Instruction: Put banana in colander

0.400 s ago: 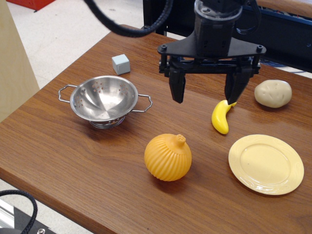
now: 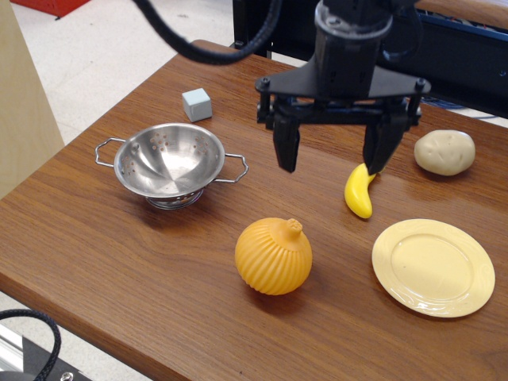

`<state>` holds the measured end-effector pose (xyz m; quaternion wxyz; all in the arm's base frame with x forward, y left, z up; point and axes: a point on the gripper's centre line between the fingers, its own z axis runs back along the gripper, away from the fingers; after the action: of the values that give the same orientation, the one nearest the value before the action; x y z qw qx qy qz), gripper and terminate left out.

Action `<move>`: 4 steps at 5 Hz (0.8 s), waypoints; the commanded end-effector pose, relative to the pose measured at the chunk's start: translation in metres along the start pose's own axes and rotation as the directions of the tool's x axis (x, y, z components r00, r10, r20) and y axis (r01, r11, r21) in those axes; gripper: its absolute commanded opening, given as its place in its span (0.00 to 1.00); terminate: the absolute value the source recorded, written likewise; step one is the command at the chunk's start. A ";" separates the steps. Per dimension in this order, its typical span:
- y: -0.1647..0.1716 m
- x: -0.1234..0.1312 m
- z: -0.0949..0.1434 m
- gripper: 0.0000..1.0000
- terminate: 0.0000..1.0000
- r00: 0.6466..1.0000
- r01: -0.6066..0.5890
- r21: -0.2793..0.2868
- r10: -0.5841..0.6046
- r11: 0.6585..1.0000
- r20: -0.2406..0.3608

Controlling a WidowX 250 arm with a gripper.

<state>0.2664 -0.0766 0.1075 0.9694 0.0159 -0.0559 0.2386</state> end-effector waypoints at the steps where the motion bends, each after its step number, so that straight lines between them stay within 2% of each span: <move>1: -0.038 0.053 -0.032 1.00 0.00 0.998 0.038 -0.037 -0.036 0.999 0.052; 3: -0.048 0.069 -0.062 1.00 0.00 0.994 0.077 -0.080 -0.070 0.994 0.082; 4: -0.043 0.072 -0.075 1.00 0.00 0.994 0.060 -0.054 -0.055 0.997 0.092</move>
<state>0.3524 -0.0767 0.0276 0.9744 0.0092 -0.0882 0.2064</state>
